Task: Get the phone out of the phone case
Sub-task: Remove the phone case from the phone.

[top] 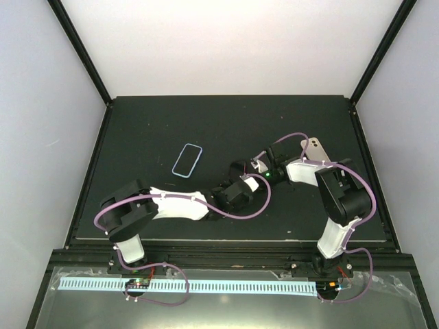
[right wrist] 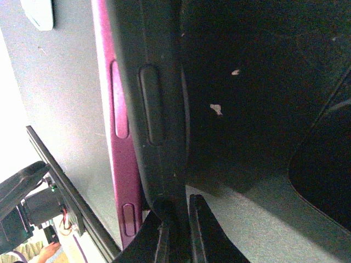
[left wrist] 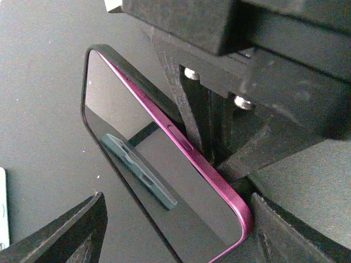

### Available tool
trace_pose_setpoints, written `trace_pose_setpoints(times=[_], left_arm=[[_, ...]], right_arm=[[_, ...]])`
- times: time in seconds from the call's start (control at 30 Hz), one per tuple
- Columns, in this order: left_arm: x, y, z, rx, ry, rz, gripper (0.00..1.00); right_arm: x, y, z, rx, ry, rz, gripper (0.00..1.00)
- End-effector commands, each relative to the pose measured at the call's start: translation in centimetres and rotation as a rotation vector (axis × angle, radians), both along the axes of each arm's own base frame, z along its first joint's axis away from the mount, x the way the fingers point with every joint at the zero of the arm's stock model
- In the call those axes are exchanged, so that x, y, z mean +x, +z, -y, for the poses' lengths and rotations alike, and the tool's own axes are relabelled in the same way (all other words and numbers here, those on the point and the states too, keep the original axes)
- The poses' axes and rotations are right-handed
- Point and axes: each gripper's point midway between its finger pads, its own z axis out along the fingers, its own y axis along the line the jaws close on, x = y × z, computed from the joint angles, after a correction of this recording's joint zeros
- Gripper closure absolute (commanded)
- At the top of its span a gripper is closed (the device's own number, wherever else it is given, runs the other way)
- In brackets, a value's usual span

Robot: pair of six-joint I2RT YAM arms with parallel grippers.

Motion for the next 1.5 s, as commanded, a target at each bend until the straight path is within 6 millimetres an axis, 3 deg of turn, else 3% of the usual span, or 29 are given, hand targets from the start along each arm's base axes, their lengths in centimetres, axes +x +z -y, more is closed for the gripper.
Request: trace_pose_setpoints(times=[0.0, 0.27, 0.4, 0.5, 0.6, 0.67, 0.97, 1.47], left_arm=[[0.8, 0.0, -0.4, 0.097, 0.021, 0.065, 0.28], [2.1, 0.3, -2.3, 0.33, 0.113, 0.257, 0.29], [2.7, 0.5, -4.2, 0.443, 0.198, 0.33, 0.33], [2.7, 1.0, -5.4, 0.477, 0.239, 0.362, 0.4], [2.7, 1.9, -6.1, 0.476, 0.27, 0.383, 0.56], [2.6, 2.8, -6.4, 0.452, 0.295, 0.397, 0.68], [2.3, 7.0, -6.1, 0.241, 0.355, 0.357, 0.97], [0.0, 13.1, -8.1, -0.164, 0.41, 0.269, 0.98]], right_arm=[[0.4, 1.2, -0.8, 0.054, 0.028, 0.018, 0.99], [0.0, 1.8, -1.3, 0.098, 0.047, 0.007, 0.99], [0.0, 2.5, -1.4, 0.119, 0.058, 0.019, 0.99], [0.1, 3.2, -1.6, 0.133, 0.066, 0.033, 0.99], [0.1, 3.4, -1.6, 0.136, 0.069, 0.042, 0.99], [0.2, 3.4, -1.5, 0.129, 0.069, 0.051, 0.99], [1.8, 3.6, -0.5, 0.014, 0.085, 0.184, 0.99], [4.3, 3.4, 1.8, -0.129, 0.06, 0.313, 0.99]])
